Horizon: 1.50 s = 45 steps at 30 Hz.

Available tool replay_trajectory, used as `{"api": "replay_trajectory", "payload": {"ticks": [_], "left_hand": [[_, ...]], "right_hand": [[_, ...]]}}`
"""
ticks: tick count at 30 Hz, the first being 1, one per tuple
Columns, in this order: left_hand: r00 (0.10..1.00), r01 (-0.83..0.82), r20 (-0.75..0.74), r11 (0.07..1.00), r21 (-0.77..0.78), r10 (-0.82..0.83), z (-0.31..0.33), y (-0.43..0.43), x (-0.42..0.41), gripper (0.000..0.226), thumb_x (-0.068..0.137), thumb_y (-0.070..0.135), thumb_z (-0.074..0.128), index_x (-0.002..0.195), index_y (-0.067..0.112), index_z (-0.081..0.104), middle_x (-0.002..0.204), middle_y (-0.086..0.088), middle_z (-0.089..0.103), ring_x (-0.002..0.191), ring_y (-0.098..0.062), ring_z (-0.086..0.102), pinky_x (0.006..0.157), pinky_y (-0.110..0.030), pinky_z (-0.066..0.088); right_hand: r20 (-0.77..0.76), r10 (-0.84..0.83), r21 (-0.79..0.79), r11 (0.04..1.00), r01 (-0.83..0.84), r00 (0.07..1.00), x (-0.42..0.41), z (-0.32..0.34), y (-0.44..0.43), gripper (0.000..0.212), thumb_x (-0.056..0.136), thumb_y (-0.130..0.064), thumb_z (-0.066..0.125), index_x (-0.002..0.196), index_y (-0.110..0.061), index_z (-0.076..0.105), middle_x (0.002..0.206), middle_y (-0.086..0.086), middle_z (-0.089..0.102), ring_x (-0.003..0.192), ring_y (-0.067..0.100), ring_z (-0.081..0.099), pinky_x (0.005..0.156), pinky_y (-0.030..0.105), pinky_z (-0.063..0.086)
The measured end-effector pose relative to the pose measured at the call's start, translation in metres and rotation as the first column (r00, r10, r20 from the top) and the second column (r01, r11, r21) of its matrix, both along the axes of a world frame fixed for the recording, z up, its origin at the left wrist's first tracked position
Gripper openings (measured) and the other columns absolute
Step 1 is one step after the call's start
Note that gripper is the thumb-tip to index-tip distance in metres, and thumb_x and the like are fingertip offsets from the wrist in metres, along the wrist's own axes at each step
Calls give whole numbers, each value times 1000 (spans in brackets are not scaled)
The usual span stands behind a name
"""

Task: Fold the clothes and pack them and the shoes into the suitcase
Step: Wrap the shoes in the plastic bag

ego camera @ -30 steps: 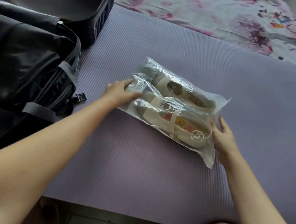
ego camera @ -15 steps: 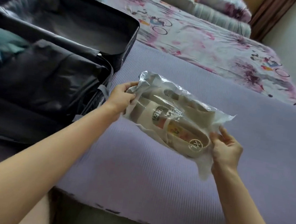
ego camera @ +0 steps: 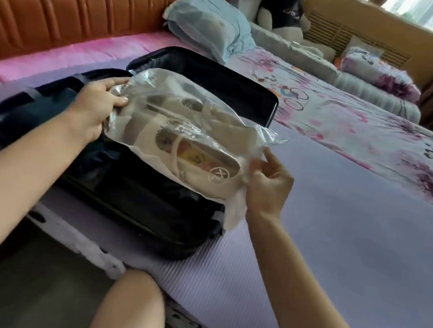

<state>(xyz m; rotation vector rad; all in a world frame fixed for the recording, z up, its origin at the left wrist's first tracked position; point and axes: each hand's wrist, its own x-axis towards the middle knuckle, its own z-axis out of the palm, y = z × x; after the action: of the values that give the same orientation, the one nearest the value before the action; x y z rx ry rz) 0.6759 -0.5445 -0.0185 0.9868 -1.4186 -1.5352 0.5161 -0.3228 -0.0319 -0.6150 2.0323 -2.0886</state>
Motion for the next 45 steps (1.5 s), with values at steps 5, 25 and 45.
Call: {"api": "replay_trajectory", "payload": {"ticks": [5, 25, 45], "left_hand": [[939, -58, 334, 995, -76, 80, -59, -22, 48, 41, 91, -5, 48, 129, 9, 52, 107, -10, 62, 79, -16, 57, 62, -19, 51], [394, 575, 895, 704, -416, 207, -116, -8, 16, 94, 67, 85, -5, 149, 39, 5, 159, -2, 4, 146, -20, 2, 118, -44, 2], [384, 587, 868, 642, -493, 314, -141, 7, -1, 86, 83, 68, 13, 151, 18, -1, 154, -12, -24, 141, -22, -26, 107, -34, -28]], "right_hand": [[-21, 148, 290, 947, -136, 989, 33, -47, -31, 14, 88, 2, 48, 78, -7, 53, 61, 5, 45, 56, 9, 39, 54, 25, 32], [-78, 702, 917, 330, -226, 708, 23, -71, -64, 111, 68, -78, 56, 148, -42, -12, 157, -2, -21, 145, 25, -15, 117, 40, 10], [-194, 730, 972, 234, 28, 656, 27, -100, -78, 105, 73, -80, 47, 148, -37, -12, 159, 3, -12, 146, 32, -1, 115, 42, 19]]}}
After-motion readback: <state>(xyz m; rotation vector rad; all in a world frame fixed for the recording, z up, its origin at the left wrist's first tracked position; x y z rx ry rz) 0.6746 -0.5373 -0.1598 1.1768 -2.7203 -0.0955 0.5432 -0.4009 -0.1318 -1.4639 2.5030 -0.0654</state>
